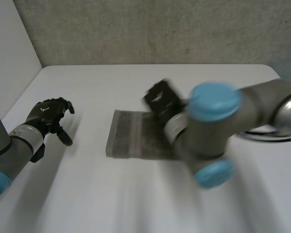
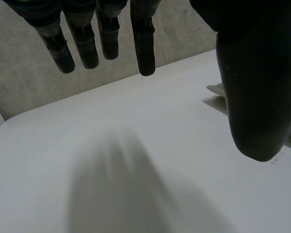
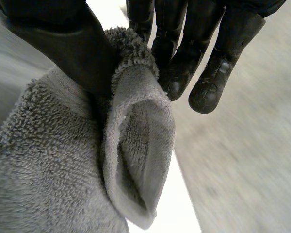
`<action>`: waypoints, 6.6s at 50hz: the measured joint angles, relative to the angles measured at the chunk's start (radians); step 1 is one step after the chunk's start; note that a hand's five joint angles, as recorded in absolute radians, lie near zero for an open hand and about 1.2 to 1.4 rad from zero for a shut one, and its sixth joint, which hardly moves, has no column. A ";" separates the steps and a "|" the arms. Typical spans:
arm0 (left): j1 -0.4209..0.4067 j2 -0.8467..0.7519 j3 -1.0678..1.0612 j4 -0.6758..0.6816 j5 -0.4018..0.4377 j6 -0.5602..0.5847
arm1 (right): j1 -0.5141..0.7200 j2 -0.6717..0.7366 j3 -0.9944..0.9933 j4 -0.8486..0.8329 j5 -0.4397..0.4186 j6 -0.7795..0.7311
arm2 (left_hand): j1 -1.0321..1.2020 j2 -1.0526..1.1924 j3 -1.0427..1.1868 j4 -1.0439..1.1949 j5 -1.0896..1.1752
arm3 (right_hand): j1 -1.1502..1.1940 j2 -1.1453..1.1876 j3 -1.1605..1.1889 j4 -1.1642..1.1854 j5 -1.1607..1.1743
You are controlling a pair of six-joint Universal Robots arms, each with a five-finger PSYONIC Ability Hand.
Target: Fold the towel.
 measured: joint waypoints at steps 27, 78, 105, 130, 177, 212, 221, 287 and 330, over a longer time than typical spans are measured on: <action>-0.065 0.009 0.021 0.000 0.006 -0.001 | -0.061 -0.155 0.137 -0.050 -0.008 0.169 | 0.000 0.000 0.000 0.000 0.000 | -0.899 -0.903 -0.939 -0.939 -0.962; -0.544 -0.466 0.573 -0.061 -0.127 -0.084 | -0.369 -0.322 0.688 -0.158 -0.195 0.241 | 0.625 0.646 0.638 0.637 0.658 | -0.972 -0.965 -1.012 -1.024 -1.044; -0.412 -0.259 0.255 -0.076 -0.240 -0.093 | -0.368 -0.308 0.688 -0.160 -0.196 0.236 | 0.598 0.612 0.607 0.598 0.638 | -0.972 -0.965 -1.012 -1.024 -1.044; -0.398 -0.197 0.248 -0.041 -0.233 -0.096 | -0.362 -0.303 0.690 -0.159 -0.196 0.235 | 0.436 0.459 0.461 0.448 0.468 | -0.972 -0.965 -1.012 -1.024 -1.044; -0.402 -0.287 0.247 -0.135 -0.323 -0.104 | -0.372 -0.291 0.686 -0.177 -0.184 0.189 | 0.984 1.088 1.075 1.077 1.054 | -0.972 -0.965 -1.012 -1.024 -1.041; -0.395 -0.186 0.162 -0.115 -0.319 -0.184 | -0.391 -0.258 0.699 -0.245 -0.255 0.402 | -0.005 0.002 0.000 -0.002 0.002 | -0.601 -0.632 -0.635 -0.636 -0.618; -0.389 -0.157 0.160 -0.113 -0.320 -0.192 | -0.392 -0.246 0.695 -0.243 -0.257 0.406 | -0.005 -0.002 -0.003 -0.002 0.000 | -0.139 -0.157 -0.175 -0.180 -0.161; -0.415 -0.075 0.231 -0.014 -0.281 -0.332 | 0.002 -0.317 0.453 -0.032 -0.049 0.382 | -0.005 -0.004 -0.003 -0.002 -0.001 | -0.943 -0.954 -0.992 -1.004 -1.018; -0.489 -0.117 0.249 -0.050 -0.184 -0.394 | -0.204 -0.283 0.332 0.099 -0.152 0.584 | -0.010 -0.009 -0.009 -0.010 -0.005 | -1.069 -1.061 -1.099 -1.082 -1.085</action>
